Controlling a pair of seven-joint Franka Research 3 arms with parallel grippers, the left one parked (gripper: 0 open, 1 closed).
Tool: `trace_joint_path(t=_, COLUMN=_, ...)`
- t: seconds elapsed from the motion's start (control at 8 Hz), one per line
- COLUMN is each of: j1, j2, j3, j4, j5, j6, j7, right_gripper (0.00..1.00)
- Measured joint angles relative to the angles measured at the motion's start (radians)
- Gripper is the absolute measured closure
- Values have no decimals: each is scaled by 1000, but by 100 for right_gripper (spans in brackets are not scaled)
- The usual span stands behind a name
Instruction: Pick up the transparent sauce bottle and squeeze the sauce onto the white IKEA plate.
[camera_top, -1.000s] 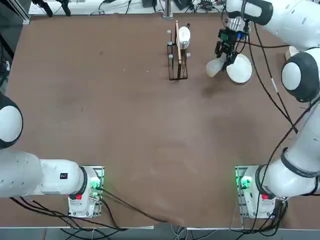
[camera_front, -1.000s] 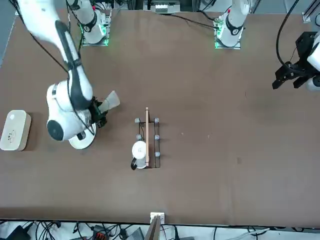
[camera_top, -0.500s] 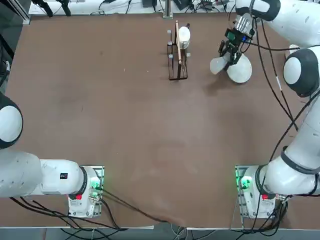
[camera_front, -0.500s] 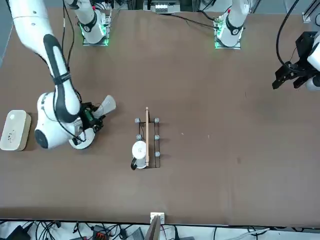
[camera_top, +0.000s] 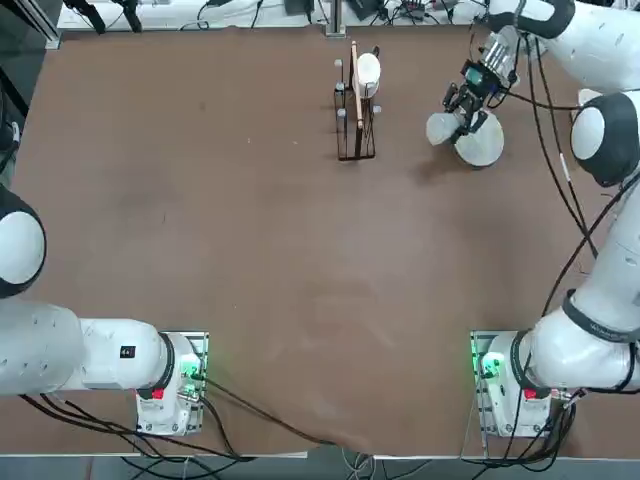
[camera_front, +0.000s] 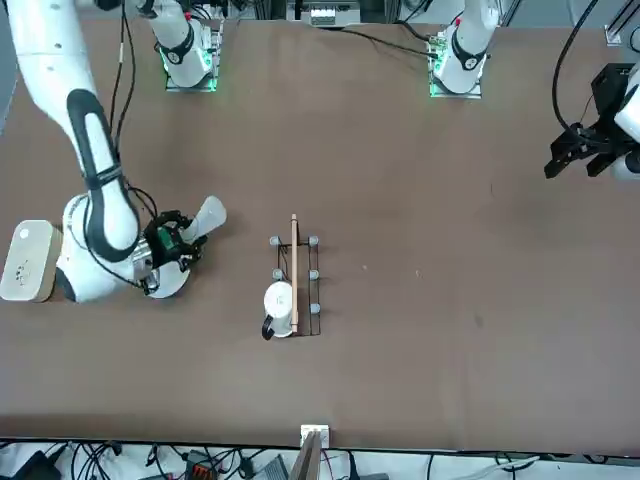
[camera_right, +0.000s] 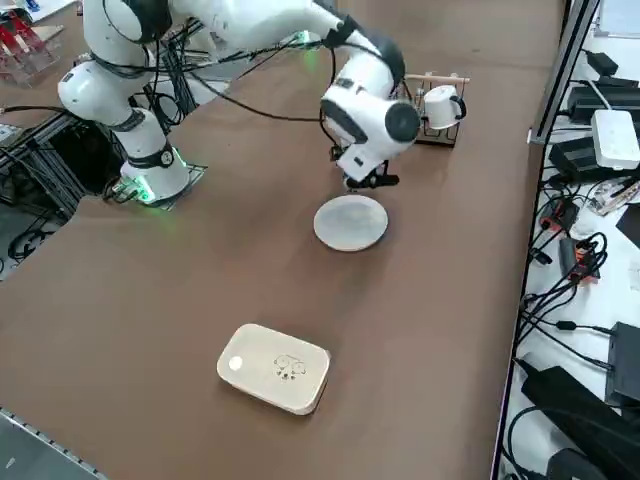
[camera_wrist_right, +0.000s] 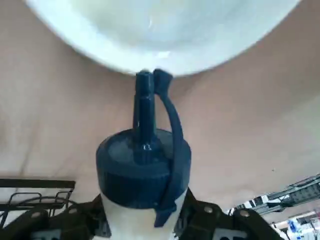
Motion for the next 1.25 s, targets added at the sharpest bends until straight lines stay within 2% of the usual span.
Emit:
trace_joint_path(t=0.62, j1=-29, j2=22, j3=7, j4=-7, j5=87, j6=-84, j7=-61, right_gripper=55)
trace_joint_path(t=1.25, j1=-119, j2=27, j3=5, j4=-69, j5=91, j6=-143, j7=-161, right_gripper=55)
